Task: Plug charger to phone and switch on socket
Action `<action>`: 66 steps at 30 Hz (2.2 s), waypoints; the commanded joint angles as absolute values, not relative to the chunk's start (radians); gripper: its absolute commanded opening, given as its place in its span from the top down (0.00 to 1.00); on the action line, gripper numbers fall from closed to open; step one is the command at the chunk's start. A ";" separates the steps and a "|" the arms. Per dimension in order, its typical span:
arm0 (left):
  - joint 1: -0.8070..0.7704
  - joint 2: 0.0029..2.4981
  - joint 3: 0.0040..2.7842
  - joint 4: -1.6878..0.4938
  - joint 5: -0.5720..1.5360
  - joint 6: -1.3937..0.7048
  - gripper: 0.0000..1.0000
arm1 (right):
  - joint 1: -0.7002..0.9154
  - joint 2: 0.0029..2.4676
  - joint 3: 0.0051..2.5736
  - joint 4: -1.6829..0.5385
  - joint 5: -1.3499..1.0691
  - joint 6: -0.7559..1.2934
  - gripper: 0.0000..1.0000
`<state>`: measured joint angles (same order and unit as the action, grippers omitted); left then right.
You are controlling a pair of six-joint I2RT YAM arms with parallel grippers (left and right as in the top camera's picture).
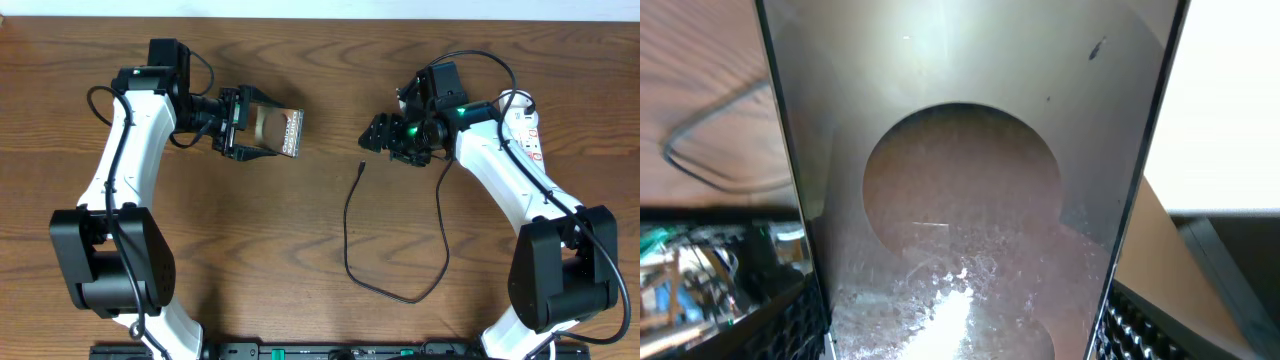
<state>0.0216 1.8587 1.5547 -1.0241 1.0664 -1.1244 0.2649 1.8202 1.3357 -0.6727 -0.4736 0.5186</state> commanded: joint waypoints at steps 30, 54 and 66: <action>0.014 1.833 1.587 -1.063 0.464 -1.098 0.46 | 0.565 1.809 1.331 -0.315 -0.383 0.680 0.30; 0.014 1.833 1.587 -1.065 0.660 -1.113 0.46 | 0.699 1.833 1.331 -0.151 -0.313 0.778 0.48; 0.014 1.833 1.587 -1.065 0.730 -1.113 0.46 | 0.749 1.891 1.331 -0.121 -0.245 0.782 0.60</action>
